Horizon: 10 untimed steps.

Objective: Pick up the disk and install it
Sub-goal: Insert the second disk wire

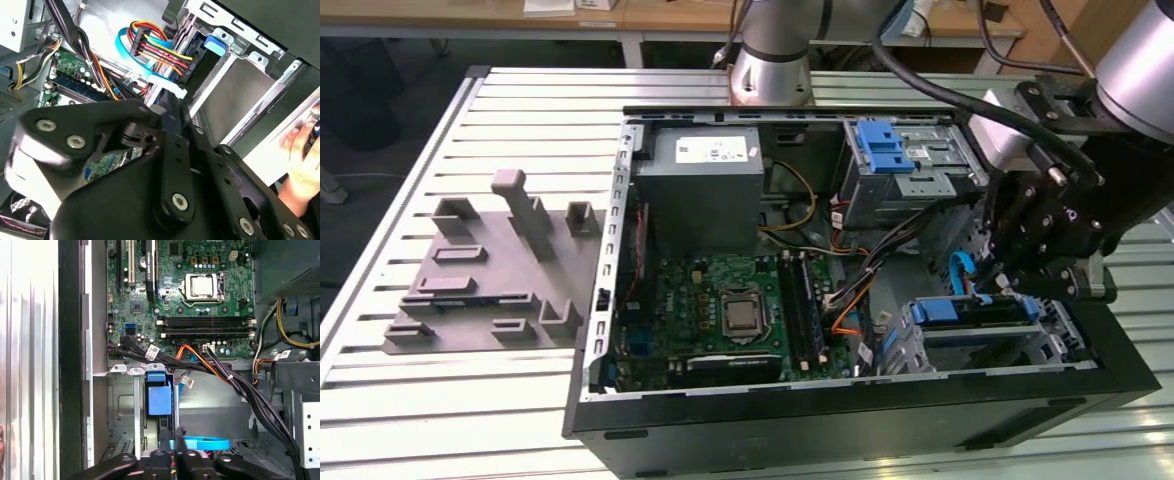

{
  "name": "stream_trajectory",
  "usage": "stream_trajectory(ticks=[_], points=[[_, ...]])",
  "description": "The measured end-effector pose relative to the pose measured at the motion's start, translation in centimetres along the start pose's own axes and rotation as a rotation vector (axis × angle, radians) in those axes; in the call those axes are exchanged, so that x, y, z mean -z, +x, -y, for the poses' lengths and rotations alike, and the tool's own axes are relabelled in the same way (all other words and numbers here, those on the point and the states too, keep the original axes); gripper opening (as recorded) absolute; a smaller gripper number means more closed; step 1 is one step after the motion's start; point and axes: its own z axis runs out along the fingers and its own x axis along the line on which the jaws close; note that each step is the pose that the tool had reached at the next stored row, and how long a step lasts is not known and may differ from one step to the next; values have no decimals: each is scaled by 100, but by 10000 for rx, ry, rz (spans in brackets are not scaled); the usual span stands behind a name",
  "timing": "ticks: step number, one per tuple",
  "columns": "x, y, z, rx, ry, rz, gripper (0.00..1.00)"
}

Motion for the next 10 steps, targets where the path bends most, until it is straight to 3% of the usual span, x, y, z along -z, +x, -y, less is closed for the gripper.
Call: stream_trajectory(ticks=[1, 10], points=[[2, 0, 0, 0, -1, 2, 11], [3, 0, 0, 0, -3, 0, 11]])
